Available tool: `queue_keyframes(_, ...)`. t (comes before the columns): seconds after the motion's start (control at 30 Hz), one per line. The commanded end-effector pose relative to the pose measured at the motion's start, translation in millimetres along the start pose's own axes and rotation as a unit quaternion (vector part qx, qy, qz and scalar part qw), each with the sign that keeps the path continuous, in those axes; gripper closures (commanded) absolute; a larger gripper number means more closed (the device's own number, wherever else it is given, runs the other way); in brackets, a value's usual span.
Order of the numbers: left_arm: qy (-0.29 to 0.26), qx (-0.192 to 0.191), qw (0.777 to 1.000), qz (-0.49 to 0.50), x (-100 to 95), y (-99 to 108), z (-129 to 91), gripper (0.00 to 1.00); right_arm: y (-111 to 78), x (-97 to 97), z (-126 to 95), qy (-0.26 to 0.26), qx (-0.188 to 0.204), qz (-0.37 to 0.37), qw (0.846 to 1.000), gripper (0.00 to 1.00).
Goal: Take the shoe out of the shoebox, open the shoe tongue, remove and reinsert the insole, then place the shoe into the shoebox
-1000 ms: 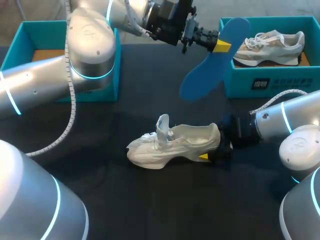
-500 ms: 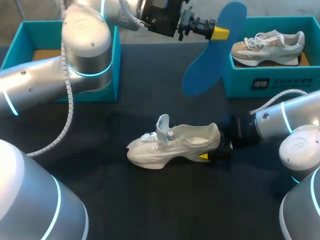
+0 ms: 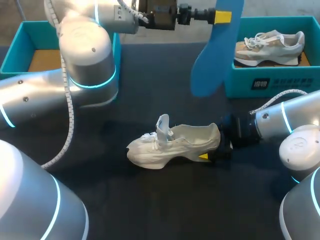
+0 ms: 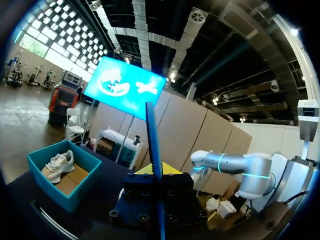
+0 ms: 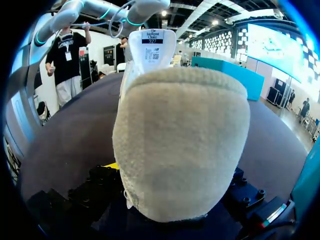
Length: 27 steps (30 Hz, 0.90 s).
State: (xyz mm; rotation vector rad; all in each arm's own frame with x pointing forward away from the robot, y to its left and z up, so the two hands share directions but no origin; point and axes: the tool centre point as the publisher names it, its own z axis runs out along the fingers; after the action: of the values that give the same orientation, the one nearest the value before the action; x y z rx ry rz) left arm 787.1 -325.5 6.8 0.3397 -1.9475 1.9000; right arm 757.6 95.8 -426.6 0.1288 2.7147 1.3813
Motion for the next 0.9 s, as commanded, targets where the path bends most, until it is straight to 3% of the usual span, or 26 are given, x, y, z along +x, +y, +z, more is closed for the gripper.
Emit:
queue_keyframes(0.03,0.031,0.036,0.998,-0.049,-0.3,4,5,1.00,-1.3,0.1,2,0.000,0.002,0.000,1.000,1.00)
queue_keyframes(0.3,0.044,0.033,0.994,-0.099,14.1,3,10,1.00,-1.3,0.1,2,0.000,0.002,0.000,1.000,1.00)
queue_keyframes(0.73,0.044,0.033,0.994,-0.099,14.1,3,10,1.00,-1.3,0.1,2,0.000,0.002,0.000,1.000,1.00)
queue_keyframes(0.83,0.056,0.064,0.987,-0.133,-80.9,33,4,1.00,-1.3,0.1,2,0.000,0.002,0.000,1.000,1.00)
queue_keyframes(0.9,0.056,0.064,0.986,-0.141,-75.4,32,7,1.00,-1.3,0.1,2,0.000,0.002,0.000,1.000,1.00)
